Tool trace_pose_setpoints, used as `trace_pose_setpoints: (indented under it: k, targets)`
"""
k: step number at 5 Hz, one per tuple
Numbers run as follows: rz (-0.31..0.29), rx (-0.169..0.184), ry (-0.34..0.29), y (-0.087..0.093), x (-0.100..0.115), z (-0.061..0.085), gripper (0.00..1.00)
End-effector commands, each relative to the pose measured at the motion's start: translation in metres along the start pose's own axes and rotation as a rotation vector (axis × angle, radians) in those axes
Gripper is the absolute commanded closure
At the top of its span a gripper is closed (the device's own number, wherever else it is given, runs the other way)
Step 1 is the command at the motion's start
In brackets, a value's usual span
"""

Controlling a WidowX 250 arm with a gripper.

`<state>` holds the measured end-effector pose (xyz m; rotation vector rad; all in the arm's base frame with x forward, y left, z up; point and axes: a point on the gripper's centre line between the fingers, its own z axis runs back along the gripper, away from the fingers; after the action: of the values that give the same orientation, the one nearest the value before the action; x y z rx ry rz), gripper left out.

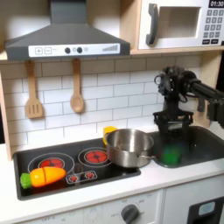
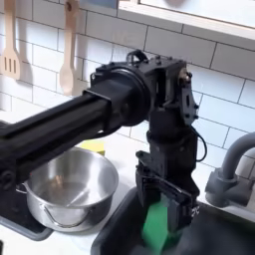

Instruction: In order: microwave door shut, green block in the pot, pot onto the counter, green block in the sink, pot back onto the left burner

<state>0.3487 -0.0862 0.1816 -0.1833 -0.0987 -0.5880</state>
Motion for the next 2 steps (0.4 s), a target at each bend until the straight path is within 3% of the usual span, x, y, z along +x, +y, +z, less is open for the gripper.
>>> trace_pose_setpoints:
  k: [1, 2]
  targets:
    - [0.017, 0.030, -0.039, 0.012, -0.005, 0.015, 0.00]
    - [0.075, 0.079, -0.073, 0.029, -0.010, 0.035, 0.00]
